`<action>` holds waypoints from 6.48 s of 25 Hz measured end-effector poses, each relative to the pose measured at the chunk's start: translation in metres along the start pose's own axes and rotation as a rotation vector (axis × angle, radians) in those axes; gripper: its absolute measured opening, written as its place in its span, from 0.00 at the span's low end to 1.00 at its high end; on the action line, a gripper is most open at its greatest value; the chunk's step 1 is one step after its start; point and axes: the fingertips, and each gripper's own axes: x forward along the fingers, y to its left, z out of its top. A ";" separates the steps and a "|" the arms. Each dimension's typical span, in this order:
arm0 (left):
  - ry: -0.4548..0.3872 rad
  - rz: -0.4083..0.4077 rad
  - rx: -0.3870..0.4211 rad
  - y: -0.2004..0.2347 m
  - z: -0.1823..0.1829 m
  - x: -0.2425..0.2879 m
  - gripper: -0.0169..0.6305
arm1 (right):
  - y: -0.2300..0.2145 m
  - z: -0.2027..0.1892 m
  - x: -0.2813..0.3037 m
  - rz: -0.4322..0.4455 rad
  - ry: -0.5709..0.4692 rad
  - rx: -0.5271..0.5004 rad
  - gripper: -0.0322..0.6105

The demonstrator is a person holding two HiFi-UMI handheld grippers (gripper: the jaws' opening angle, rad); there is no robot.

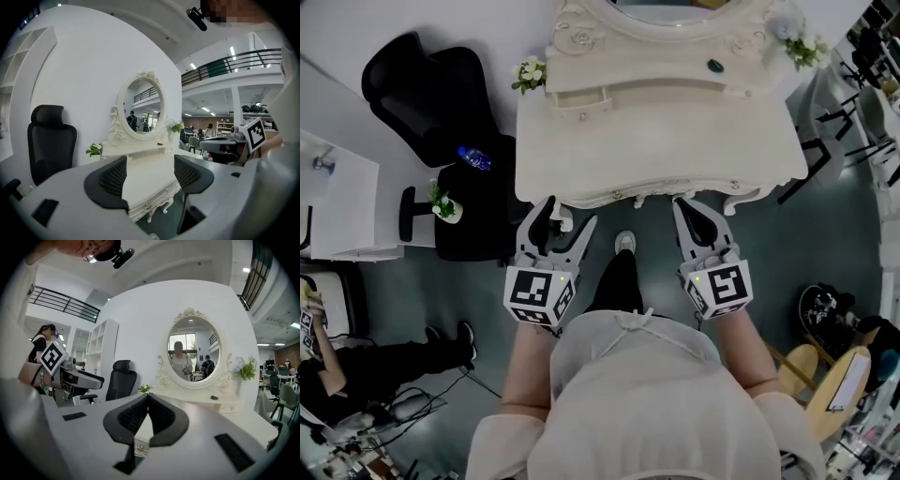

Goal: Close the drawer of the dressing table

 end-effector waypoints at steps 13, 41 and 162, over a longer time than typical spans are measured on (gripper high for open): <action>0.111 0.066 -0.084 0.090 -0.037 0.157 0.54 | -0.070 -0.017 0.166 0.086 0.088 0.008 0.06; 0.378 0.192 -0.216 0.180 -0.154 0.307 0.28 | -0.123 -0.095 0.313 0.118 0.244 0.117 0.06; -0.154 -0.011 0.081 0.127 0.097 0.199 0.05 | -0.094 0.030 0.254 0.165 -0.033 -0.039 0.05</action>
